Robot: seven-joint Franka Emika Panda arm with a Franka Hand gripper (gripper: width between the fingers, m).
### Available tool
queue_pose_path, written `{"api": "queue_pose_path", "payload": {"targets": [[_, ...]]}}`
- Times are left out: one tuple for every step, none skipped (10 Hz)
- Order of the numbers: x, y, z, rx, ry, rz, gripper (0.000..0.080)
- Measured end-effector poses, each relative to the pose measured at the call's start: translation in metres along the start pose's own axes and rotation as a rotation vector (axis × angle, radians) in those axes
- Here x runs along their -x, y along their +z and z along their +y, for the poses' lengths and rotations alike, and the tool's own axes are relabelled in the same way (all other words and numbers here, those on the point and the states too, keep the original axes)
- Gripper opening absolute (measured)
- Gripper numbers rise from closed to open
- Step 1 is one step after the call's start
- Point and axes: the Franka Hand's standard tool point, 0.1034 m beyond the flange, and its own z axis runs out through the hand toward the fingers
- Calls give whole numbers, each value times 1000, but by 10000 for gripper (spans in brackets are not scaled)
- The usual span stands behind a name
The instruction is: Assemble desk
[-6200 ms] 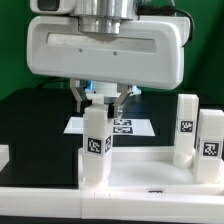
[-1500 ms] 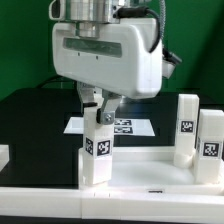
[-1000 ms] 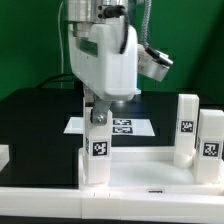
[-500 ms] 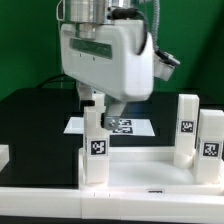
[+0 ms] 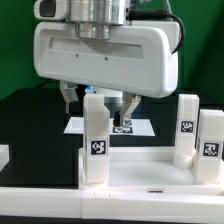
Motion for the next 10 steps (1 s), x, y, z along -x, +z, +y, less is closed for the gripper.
{"api": "queue_pose_path", "payload": {"targets": [[-1, 0, -1, 0, -114, 5, 649], [0, 0, -3, -1, -199, 7, 649], [0, 0, -3, 3, -287, 7, 649], [0, 0, -3, 4, -360, 7, 649], [0, 0, -3, 4, -387, 7, 649], [1, 0, -3, 5, -453, 5, 649], [1, 1, -1, 6, -488, 3, 649], [1, 2, 0, 8, -557, 0, 649], [2, 3, 2, 9, -619, -2, 649], [2, 3, 2, 9, -658, -2, 649]]}}
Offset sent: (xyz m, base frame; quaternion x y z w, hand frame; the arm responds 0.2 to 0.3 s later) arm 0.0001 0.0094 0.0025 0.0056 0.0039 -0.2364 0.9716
